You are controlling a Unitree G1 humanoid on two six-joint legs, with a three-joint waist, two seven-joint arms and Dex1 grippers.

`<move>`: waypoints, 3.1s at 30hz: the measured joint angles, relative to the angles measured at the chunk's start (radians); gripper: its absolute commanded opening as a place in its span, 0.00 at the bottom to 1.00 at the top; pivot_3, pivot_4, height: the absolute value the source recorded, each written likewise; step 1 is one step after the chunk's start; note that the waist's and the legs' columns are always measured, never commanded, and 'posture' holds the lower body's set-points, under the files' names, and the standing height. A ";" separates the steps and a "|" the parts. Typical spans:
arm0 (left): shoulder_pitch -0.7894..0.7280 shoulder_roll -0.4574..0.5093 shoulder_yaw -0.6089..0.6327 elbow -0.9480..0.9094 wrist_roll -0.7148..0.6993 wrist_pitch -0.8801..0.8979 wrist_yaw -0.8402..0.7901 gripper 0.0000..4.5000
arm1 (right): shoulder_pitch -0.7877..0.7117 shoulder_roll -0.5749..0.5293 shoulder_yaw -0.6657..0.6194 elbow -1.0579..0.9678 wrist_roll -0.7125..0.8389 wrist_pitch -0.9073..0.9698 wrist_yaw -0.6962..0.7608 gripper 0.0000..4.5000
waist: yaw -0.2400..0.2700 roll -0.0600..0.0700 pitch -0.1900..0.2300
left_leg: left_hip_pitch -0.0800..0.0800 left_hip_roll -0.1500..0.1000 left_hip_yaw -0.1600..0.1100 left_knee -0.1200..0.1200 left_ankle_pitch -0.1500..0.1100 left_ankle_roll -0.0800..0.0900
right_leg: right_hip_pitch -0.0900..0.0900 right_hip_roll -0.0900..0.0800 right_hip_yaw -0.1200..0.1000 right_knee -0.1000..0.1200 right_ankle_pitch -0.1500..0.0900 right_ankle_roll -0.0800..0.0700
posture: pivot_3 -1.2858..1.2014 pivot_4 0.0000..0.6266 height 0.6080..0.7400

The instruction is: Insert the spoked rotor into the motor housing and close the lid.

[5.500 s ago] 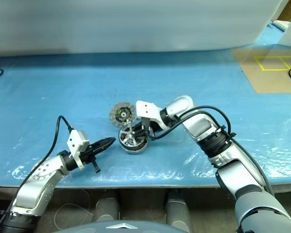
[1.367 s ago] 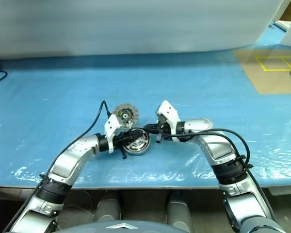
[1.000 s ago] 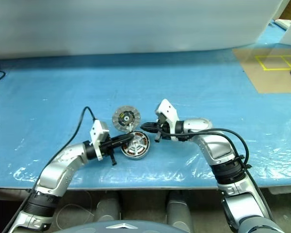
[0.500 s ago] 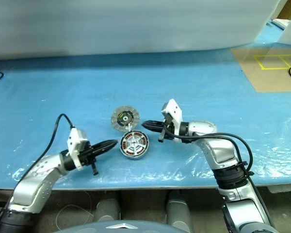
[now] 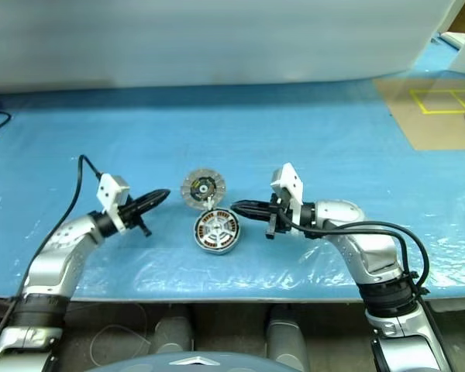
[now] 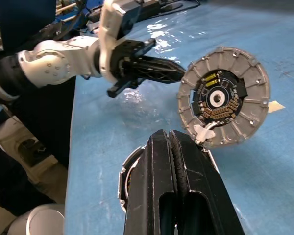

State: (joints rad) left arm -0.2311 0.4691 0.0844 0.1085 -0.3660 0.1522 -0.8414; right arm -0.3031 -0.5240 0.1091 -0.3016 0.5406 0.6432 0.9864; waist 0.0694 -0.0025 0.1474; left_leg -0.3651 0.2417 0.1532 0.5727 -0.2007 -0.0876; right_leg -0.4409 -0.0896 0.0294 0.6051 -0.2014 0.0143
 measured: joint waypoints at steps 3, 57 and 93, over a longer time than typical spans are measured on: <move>-0.098 -0.030 -0.018 0.096 0.019 -0.020 -0.004 0.00 | 0.040 -0.013 0.004 -0.009 -0.007 -0.026 0.002 0.00 | 0.001 -0.001 0.000 | -0.001 0.000 0.000 0.001 0.000 0.000 | 0.000 0.000 0.000 0.001 0.000 0.000 | 0.52 0.24 1.00; -0.337 -0.119 -0.250 0.353 0.057 -0.035 -0.576 0.00 | 0.199 0.034 0.012 0.213 -0.168 -0.570 0.068 0.00 | 0.000 -0.007 0.004 | -0.002 0.000 0.000 0.002 -0.001 0.003 | 0.000 -0.001 0.000 0.000 0.000 0.000 | 0.52 0.24 1.00; -0.053 -0.017 -0.210 0.027 0.051 -0.080 -0.398 0.00 | 0.022 0.084 0.103 0.225 -0.192 -0.479 0.080 0.04 | -0.002 -0.006 0.004 | 0.000 0.000 0.000 -0.001 -0.001 0.002 | 0.001 -0.001 0.000 -0.002 0.000 0.000 | 0.52 0.24 1.00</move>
State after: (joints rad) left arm -0.2844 0.4516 -0.1257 0.1354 -0.3151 0.0720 -1.2390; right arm -0.2812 -0.4404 0.2121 -0.0768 0.3490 0.1646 1.0668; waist 0.0673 -0.0086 0.1510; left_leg -0.3655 0.2417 0.1534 0.5712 -0.2022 -0.0853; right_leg -0.4402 -0.0902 0.0289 0.6035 -0.2016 0.0140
